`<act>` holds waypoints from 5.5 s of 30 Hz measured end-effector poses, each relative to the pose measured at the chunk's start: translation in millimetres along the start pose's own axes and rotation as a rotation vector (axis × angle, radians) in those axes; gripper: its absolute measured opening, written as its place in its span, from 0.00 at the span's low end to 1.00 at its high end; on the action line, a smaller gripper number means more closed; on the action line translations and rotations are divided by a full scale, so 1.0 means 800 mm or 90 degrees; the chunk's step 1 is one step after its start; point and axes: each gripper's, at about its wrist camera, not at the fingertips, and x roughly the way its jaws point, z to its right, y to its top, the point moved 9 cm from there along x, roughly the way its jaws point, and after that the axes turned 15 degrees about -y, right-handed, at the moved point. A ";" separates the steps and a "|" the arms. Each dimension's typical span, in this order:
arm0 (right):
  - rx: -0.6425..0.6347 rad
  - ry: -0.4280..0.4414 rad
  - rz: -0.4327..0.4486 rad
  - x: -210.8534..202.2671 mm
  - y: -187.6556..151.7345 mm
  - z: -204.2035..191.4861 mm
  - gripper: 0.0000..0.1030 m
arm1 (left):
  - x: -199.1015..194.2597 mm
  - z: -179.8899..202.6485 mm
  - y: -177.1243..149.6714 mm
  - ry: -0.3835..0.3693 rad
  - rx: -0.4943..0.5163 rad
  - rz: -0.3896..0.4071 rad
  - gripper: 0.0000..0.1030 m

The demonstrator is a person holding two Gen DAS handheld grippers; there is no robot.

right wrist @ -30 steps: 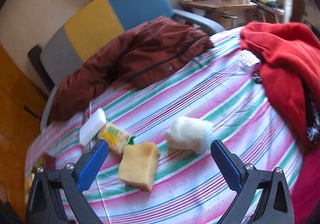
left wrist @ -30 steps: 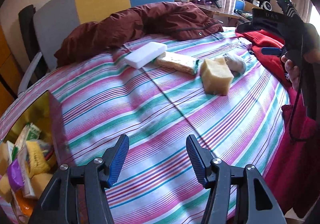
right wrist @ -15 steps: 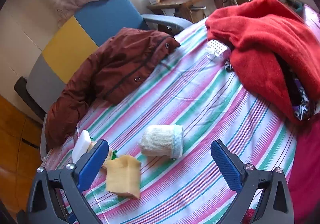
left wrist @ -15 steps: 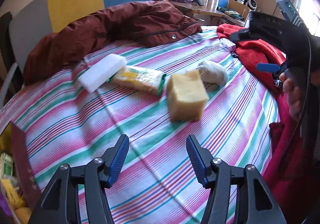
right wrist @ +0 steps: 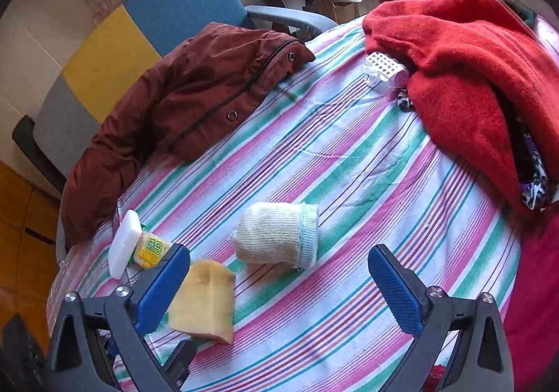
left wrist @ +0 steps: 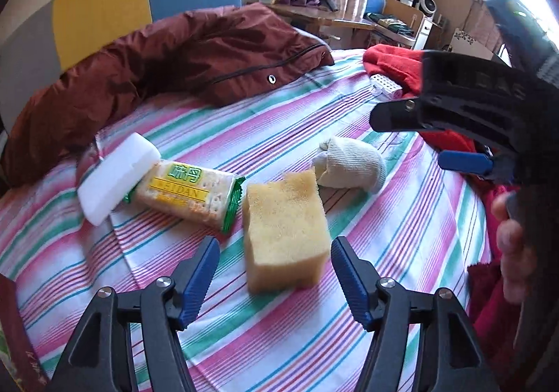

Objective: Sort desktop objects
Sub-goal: 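Grasp the yellow sponge with the left tool, then grasp the white knitted sock with the right tool while the left tool holds the sponge, then carry the yellow sponge and white sock over the gold tray with both tools, then open both tools to drop the sponge and sock into the tray, then move both open tools back to the last items on the bed, then grasp the WEIDAN cracker packet with the right tool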

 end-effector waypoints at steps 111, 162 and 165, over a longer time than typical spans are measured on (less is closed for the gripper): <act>-0.596 0.319 -0.022 -0.124 -0.365 -0.567 0.72 | -0.419 -0.329 -0.301 0.297 -0.394 0.258 0.59; -0.603 0.068 0.049 0.080 -0.100 -0.278 0.70 | -0.159 -0.191 -0.003 0.093 -0.051 0.016 0.66; -0.617 0.088 0.026 0.083 -0.105 -0.280 0.54 | -0.127 -0.192 0.017 0.087 -0.018 -0.012 0.66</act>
